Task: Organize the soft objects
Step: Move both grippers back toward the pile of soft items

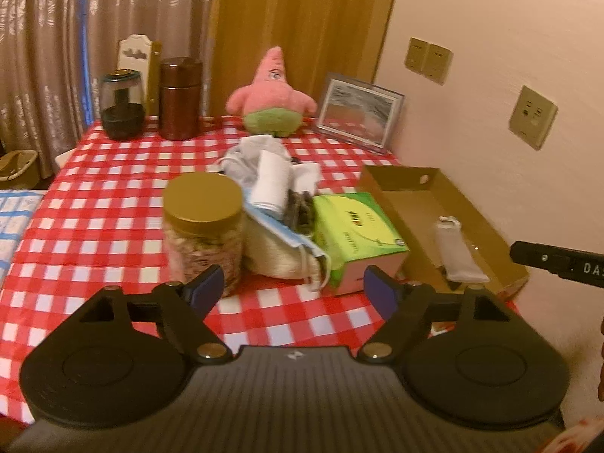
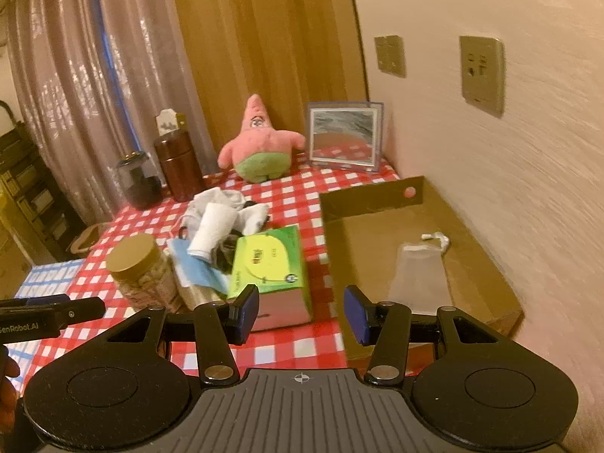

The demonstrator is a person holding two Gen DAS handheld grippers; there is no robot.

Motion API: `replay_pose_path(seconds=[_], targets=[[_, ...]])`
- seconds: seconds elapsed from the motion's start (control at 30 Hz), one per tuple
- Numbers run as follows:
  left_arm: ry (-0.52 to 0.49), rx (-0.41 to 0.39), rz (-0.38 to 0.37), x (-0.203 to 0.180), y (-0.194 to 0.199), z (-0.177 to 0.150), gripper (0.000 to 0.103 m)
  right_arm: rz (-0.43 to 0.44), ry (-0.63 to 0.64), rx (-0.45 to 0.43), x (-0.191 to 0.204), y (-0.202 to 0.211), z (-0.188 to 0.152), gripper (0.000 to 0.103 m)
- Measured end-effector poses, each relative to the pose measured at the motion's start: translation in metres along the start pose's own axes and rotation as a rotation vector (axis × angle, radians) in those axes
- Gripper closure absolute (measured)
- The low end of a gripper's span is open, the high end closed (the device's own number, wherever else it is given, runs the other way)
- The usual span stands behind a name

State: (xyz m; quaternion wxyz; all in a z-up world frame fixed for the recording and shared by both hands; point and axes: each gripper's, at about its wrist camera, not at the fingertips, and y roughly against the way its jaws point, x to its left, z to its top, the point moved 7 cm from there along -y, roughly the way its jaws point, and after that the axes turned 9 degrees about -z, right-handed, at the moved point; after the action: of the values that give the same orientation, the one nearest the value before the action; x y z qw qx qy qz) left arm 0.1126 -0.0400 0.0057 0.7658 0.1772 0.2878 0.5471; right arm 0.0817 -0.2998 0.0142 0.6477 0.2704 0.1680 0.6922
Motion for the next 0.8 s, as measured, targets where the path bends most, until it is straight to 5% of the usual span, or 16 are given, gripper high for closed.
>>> replay_pose_path(seconds=[0.8], targets=[[0.015,-0.046,0.072,0.050,0.025,0.003,0.020,0.046,0.071,0.021,0.051,-0.012,-0.005,0.053]])
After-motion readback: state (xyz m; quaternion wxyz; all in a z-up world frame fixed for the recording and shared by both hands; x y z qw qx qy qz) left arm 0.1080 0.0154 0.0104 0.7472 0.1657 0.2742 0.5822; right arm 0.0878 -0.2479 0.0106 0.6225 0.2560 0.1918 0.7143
